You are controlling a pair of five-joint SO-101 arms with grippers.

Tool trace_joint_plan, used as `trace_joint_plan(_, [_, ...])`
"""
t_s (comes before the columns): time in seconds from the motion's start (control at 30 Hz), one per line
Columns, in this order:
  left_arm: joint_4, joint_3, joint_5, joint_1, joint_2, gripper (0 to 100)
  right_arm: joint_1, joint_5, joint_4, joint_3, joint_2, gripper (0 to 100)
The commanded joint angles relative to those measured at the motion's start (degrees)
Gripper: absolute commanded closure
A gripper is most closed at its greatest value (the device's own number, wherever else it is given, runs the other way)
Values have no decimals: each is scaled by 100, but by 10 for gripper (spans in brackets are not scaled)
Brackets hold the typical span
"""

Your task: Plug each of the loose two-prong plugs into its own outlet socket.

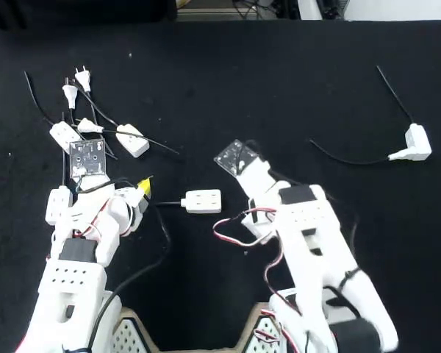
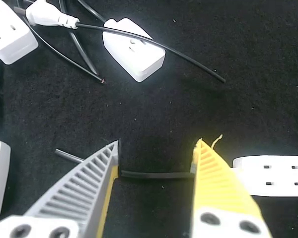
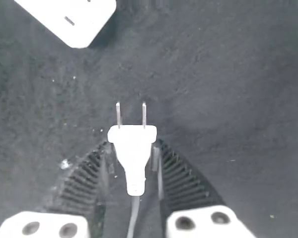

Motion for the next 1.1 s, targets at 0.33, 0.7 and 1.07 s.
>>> trace_joint_plan(0.33, [-53, -84, -35, -4, -88, 758, 615, 431, -1451, 558, 347, 908])
trace_joint_plan(0.7, [-53, -84, -35, -4, -88, 758, 659, -114, 246, -1051, 769, 882])
trace_joint_plan(1.07, [-44, -84, -35, -4, -88, 758, 774, 211, -325, -1112, 2000, 884])
